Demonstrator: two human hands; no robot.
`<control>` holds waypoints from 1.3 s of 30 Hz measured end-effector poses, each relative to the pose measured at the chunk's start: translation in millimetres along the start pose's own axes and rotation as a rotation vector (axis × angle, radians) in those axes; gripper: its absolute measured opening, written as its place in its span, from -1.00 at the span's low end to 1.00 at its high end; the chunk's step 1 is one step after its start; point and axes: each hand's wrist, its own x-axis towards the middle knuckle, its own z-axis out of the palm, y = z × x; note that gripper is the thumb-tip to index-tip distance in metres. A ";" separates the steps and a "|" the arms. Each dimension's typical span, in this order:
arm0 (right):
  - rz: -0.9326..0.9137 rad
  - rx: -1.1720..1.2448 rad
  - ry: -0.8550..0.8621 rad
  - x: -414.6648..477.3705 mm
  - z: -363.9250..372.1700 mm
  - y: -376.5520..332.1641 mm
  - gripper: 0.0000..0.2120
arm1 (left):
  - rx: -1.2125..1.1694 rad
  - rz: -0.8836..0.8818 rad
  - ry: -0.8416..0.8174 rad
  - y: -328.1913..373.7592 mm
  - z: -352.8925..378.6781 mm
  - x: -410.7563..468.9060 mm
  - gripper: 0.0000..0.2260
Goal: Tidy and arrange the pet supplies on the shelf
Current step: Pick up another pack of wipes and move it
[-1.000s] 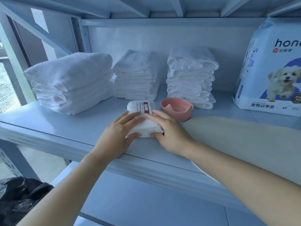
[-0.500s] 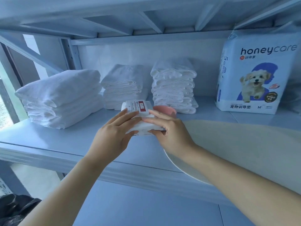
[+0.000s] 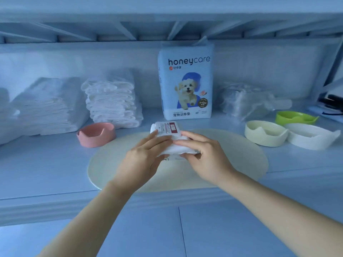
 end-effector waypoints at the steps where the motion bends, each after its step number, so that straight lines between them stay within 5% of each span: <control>1: 0.026 -0.023 -0.004 -9.0 -14.5 10.4 -0.66 | -0.044 -0.003 -0.017 15.1 12.6 6.5 -0.65; 10: 0.080 -0.165 -0.142 -48.4 -76.1 54.4 -0.65 | -0.130 -0.119 -0.214 69.5 47.6 19.3 -0.51; 18: 0.077 -0.193 -0.235 -40.8 -55.8 46.5 -0.43 | -0.145 -0.269 -0.388 46.3 32.9 18.9 -0.10; 23: 0.095 -0.216 -0.223 -35.3 -52.6 48.2 -0.47 | -0.175 -0.371 -0.501 25.5 35.6 23.4 0.09; 29: 0.117 -0.227 -0.229 -35.2 -52.3 46.8 -0.49 | -0.246 -0.316 -0.585 14.8 50.6 30.9 0.11; 39: 0.015 -0.293 -0.004 -51.9 -53.8 37.7 -0.51 | -0.548 -0.182 -0.445 28.4 72.6 43.3 -0.01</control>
